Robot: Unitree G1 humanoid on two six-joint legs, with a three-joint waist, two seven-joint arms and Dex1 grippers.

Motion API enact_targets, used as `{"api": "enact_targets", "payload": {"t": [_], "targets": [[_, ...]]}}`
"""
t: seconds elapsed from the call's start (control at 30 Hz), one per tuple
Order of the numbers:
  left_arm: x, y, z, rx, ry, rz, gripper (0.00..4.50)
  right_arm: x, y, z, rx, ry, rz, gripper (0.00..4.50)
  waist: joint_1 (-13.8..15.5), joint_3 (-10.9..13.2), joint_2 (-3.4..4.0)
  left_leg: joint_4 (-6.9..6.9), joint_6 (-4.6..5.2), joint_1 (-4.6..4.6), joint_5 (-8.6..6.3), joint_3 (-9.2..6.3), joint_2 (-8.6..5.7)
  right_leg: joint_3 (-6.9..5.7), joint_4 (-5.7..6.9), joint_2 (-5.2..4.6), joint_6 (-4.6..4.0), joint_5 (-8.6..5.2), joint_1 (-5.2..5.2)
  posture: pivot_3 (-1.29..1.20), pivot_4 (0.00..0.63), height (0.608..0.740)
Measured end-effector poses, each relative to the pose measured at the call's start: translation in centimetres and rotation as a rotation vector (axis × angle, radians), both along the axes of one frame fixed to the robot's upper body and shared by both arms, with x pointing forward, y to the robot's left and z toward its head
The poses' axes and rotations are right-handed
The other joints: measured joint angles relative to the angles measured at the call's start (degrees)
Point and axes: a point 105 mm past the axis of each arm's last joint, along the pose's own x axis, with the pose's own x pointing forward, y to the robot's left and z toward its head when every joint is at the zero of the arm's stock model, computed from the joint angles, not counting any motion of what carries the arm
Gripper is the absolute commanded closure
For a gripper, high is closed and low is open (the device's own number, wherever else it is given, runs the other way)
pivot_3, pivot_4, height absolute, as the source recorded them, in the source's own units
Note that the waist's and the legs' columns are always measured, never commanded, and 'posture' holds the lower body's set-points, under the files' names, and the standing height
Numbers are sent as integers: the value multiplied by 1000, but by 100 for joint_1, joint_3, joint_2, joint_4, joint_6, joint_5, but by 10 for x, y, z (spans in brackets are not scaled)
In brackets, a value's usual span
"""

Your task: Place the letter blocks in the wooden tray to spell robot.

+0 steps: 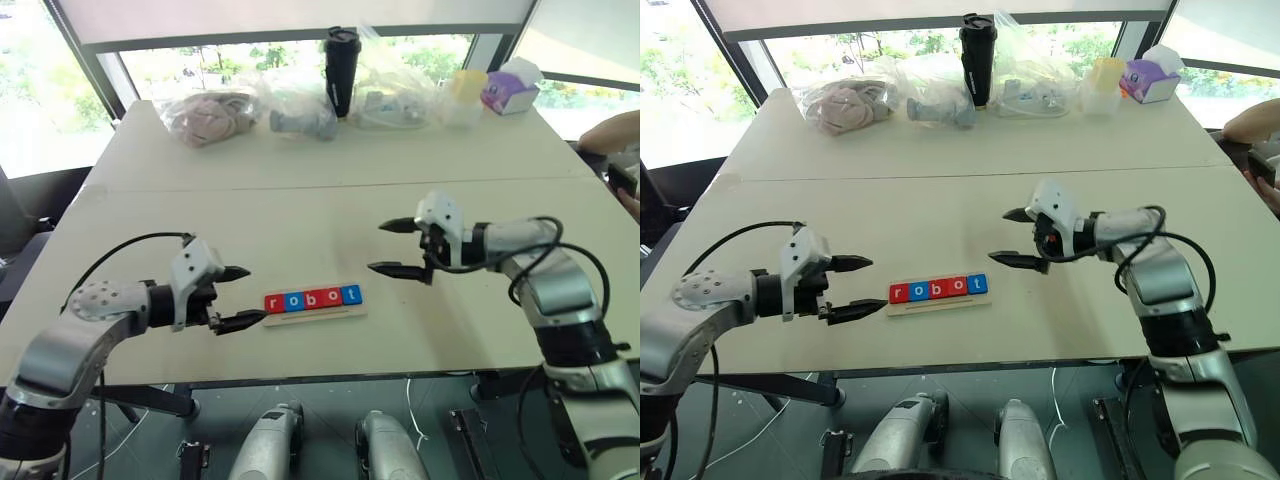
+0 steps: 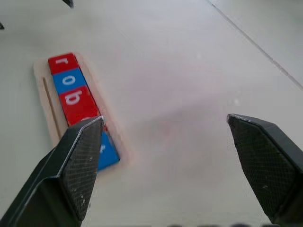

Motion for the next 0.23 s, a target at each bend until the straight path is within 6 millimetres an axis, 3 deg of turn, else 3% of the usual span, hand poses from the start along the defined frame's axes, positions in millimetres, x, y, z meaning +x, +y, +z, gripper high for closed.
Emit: {"api": "enact_targets", "payload": {"t": [0.13, 0.23], "targets": [[-8, 29, -5, -18, 37, 114, 0, -26, -18, -5, 22, 48, -113, 211, -16, -1, 3, -5, 0, -2, 0, 3, 1, 3, -1, -3, -3, -2, -4, 0, 150, 740], [-20, 38, -13, -41, 98, 157, 0, -41, -32, 1, 22, 65, -187, 211, -10, -1, 2, -4, 2, -3, -2, 5, 1, 3, -6, -9, -4, -2, -1, 0, 150, 740]]}}
